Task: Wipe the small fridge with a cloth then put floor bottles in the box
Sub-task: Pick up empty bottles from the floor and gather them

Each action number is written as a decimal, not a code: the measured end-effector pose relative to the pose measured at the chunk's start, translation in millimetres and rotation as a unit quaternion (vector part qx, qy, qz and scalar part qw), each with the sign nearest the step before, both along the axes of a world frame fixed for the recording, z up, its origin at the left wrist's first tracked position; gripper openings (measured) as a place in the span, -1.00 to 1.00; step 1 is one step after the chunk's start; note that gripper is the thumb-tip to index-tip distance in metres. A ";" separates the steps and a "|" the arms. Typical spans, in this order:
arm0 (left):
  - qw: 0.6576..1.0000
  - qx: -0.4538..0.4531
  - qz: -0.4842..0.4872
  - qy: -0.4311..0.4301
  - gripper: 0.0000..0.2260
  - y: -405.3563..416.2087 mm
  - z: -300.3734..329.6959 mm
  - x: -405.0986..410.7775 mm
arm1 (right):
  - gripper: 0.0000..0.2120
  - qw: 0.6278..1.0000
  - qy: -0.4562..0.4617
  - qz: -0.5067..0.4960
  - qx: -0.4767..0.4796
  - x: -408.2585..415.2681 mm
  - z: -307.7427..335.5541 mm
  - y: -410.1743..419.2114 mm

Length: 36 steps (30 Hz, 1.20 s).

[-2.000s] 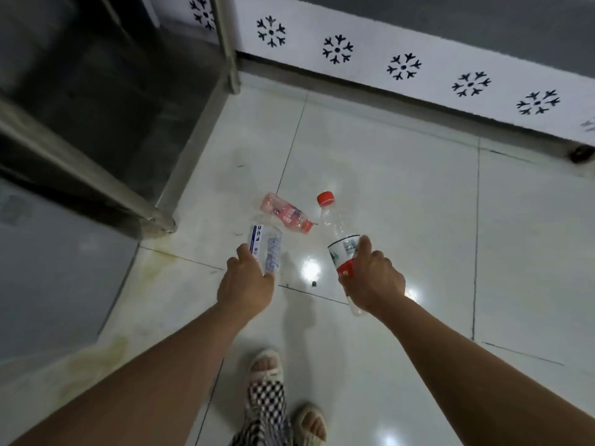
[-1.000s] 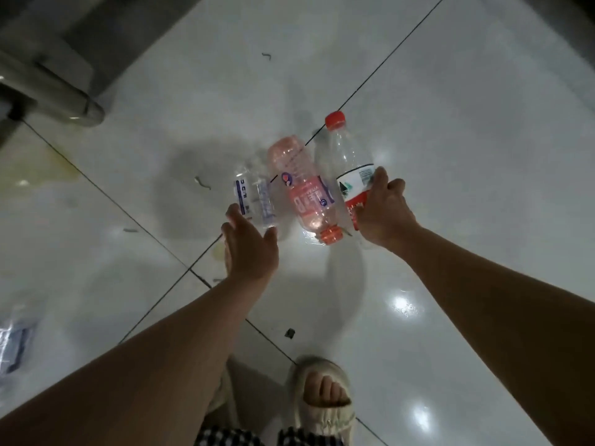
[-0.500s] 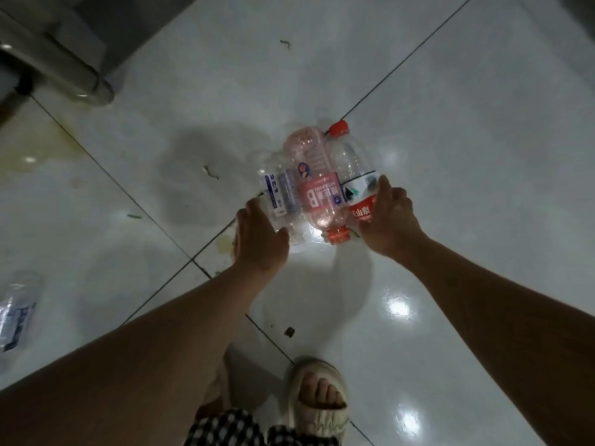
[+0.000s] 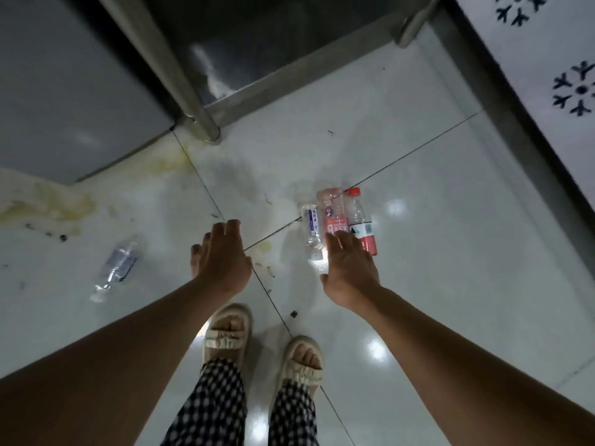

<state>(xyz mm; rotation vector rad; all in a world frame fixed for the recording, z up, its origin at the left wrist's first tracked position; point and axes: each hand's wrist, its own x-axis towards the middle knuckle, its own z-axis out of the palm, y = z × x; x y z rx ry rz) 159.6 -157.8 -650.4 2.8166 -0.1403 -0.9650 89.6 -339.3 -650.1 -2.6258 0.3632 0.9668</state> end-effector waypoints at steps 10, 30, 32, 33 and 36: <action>0.998 0.058 0.031 0.019 -0.46 133.2 33.9 -8.3 | -0.27 0.992 0.007 0.123 0.006 22.5 38.1 123.7; 0.995 0.080 0.046 0.044 -0.42 348.4 -152.7 17.3 | -0.36 0.998 0.014 0.066 0.017 27.0 -143.0 332.6; 0.995 0.077 0.044 0.038 -0.41 345.9 -180.6 20.9 | -0.38 0.998 0.012 0.059 0.019 27.6 -167.1 330.7; 0.995 0.078 0.047 0.035 -0.40 344.5 -193.7 22.2 | -0.39 0.998 0.009 0.058 0.019 27.7 -177.9 329.3; 0.993 0.082 0.081 0.031 -0.37 343.4 -227.5 25.0 | -0.39 0.998 0.001 0.063 0.019 28.0 -205.4 325.1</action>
